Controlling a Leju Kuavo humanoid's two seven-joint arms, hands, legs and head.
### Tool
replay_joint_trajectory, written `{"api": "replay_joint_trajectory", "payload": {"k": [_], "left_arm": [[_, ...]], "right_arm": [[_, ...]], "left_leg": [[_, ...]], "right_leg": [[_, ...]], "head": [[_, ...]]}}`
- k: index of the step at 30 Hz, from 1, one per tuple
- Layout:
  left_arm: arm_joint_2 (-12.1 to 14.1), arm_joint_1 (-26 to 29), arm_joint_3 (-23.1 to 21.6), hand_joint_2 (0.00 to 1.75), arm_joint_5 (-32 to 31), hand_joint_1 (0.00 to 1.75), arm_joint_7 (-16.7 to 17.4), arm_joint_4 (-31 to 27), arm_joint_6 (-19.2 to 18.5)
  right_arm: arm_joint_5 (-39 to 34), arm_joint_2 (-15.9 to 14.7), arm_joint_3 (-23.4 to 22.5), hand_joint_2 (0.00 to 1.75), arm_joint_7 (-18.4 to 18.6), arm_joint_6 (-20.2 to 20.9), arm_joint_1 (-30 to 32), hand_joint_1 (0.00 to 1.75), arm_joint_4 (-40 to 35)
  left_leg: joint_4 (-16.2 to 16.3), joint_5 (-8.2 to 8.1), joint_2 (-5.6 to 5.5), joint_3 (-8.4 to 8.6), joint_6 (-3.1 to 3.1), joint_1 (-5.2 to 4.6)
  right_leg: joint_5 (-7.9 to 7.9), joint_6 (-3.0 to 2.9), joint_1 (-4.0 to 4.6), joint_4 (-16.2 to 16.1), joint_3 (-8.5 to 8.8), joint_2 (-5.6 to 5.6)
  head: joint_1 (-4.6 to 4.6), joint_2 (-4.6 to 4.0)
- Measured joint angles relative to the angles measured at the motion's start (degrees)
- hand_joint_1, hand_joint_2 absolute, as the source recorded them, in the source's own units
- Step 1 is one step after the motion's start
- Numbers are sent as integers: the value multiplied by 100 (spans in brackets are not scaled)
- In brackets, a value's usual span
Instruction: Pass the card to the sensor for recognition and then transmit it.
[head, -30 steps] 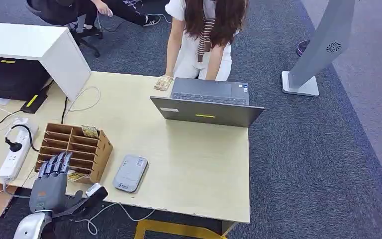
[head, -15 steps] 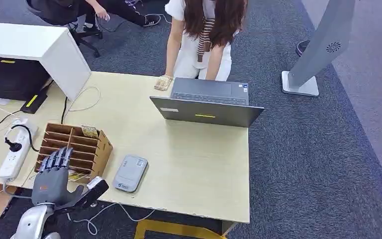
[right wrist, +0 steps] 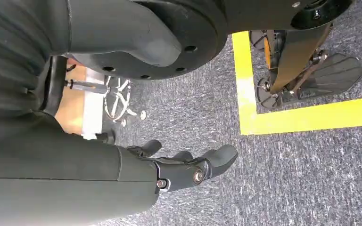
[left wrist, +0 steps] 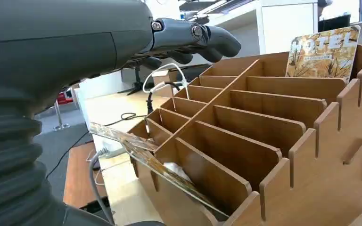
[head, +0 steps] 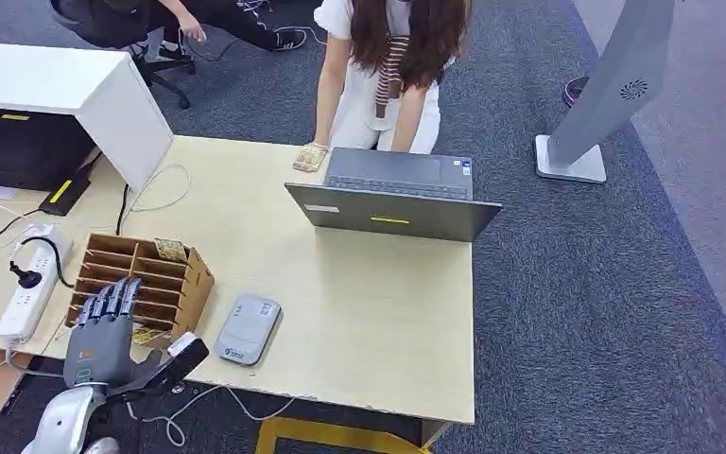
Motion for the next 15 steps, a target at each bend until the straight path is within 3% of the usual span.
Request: {"api": "replay_joint_trajectory", "payload": {"k": [15], "left_arm": [[2, -17, -2, 175, 20, 0, 20, 35, -61]], "right_arm": [[7, 0, 0, 175, 37, -2, 0, 0, 0]], "left_leg": [[0, 0, 0, 0, 0, 0]], "right_leg": [[0, 0, 0, 0, 0, 0]], "head": [[0, 2]]}}
